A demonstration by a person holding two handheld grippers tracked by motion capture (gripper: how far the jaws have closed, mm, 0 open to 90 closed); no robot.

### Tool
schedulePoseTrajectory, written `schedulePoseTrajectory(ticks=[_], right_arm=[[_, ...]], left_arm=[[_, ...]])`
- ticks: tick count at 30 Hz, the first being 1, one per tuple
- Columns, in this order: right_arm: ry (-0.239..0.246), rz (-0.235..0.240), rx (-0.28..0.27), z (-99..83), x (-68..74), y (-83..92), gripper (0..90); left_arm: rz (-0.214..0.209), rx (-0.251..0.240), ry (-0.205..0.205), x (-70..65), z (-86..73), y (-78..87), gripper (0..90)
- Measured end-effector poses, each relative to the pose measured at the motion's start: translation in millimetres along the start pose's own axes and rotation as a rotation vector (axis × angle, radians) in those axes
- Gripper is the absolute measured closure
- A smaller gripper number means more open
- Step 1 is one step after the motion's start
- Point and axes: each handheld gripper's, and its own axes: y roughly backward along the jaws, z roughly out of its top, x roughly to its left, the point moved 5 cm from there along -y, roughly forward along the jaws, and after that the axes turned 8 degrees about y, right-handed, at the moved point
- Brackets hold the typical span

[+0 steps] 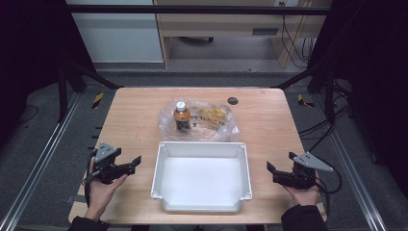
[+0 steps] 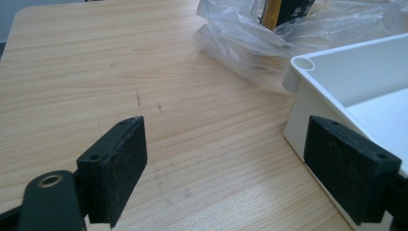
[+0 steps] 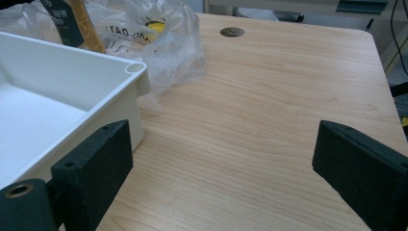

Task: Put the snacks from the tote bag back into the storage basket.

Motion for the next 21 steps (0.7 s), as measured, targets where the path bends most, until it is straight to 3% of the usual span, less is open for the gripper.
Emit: schedulePoseTrajectory(ticks=[21], right_arm=[[0.006, 0.011, 0.013, -0.9, 1.4, -1.8, 6.3]], left_arm=[[-0.021, -0.027, 0.007, -10.1, 6.2, 0.6, 15.8]])
